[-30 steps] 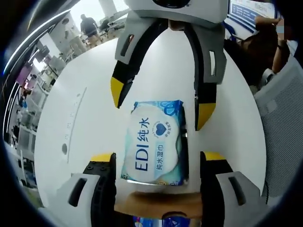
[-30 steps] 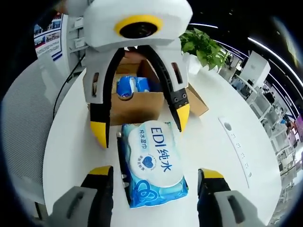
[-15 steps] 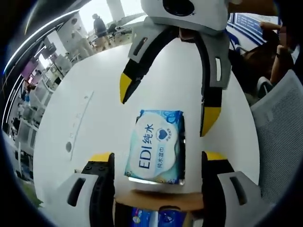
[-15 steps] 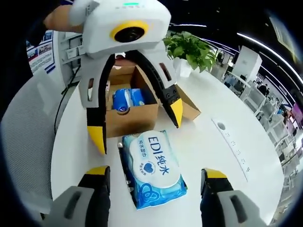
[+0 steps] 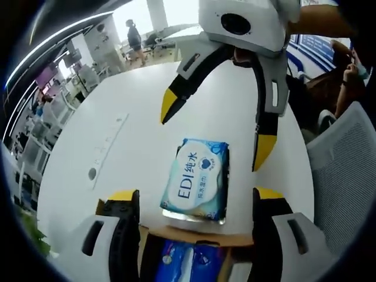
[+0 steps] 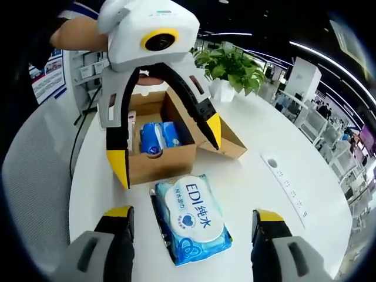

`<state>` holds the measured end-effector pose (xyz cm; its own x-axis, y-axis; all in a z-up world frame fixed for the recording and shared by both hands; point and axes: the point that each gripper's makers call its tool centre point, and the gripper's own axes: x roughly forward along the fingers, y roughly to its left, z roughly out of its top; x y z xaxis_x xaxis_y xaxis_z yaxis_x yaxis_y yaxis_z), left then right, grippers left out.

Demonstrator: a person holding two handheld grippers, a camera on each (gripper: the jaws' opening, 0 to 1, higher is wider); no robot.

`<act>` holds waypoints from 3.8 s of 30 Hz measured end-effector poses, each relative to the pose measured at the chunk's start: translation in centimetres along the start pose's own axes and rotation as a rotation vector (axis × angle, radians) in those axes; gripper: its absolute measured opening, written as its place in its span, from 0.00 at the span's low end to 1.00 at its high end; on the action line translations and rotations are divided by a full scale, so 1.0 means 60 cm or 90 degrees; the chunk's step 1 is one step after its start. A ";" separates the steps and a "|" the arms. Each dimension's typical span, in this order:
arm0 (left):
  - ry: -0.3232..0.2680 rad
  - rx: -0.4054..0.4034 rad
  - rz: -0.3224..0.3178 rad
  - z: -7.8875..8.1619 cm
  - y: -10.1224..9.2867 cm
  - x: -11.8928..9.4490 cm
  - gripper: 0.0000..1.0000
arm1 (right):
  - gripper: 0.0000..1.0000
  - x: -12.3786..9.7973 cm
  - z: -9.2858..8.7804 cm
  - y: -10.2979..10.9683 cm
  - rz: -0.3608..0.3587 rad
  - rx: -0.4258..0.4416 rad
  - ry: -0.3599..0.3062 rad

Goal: Operate the shoe box by opening the lid, removing the specified soft item, and placing it in the target area until the item is outside and the box remains undamaged.

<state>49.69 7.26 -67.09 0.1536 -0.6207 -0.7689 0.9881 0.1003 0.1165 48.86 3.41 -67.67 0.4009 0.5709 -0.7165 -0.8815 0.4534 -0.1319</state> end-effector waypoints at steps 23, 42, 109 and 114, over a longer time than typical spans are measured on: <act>-0.024 -0.050 0.048 -0.054 0.010 -0.097 0.83 | 0.81 0.022 0.082 0.026 0.017 -0.026 -0.041; -0.006 -0.051 0.059 -0.116 0.017 -0.123 0.75 | 0.75 0.051 0.122 0.057 0.040 -0.053 -0.059; 0.069 -0.024 0.122 -0.265 0.067 -0.083 0.14 | 0.08 0.243 0.131 0.090 0.005 -0.195 0.069; 0.070 -0.034 0.119 -0.271 0.066 -0.079 0.13 | 0.05 0.249 0.128 0.090 0.000 -0.198 0.078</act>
<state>52.78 23.22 -73.21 0.3305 -0.4990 -0.8011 0.9402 0.2486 0.2330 52.02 19.64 -73.82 0.3841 0.4759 -0.7912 -0.9232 0.2123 -0.3205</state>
